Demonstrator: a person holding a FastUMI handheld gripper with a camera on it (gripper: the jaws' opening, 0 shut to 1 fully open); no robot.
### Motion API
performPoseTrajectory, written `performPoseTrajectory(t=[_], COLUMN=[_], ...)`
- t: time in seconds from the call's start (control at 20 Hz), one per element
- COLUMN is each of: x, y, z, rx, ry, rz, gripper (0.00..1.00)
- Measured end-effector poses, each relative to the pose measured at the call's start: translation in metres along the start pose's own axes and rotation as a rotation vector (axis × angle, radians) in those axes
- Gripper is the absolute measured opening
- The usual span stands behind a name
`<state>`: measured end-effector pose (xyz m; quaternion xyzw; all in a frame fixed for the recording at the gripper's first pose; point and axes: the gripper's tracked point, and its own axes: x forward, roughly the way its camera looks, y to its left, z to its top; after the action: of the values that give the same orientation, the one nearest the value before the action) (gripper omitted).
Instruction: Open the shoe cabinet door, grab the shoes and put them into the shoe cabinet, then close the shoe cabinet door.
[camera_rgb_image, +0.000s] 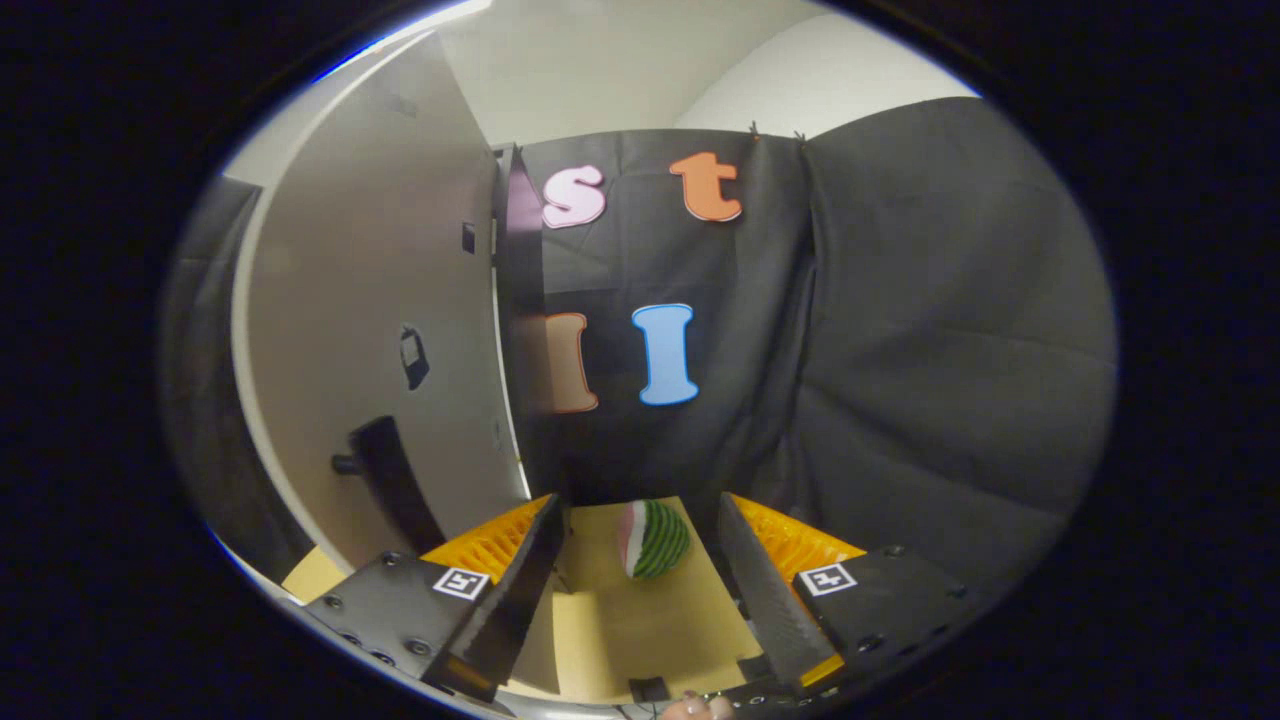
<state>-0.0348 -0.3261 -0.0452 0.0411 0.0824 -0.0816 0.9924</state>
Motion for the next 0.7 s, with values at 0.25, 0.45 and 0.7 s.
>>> performPoseTrajectory(t=[0.25,0.45,0.7], x=[0.036,0.043,0.035], y=[0.023,0.034,0.059], z=[0.010,0.009,0.012], rx=[-0.015,-0.020,-0.058], ry=[-0.017,-0.009,-0.019], rz=[0.077,0.092,0.089], gripper=[0.96,0.95,0.95])
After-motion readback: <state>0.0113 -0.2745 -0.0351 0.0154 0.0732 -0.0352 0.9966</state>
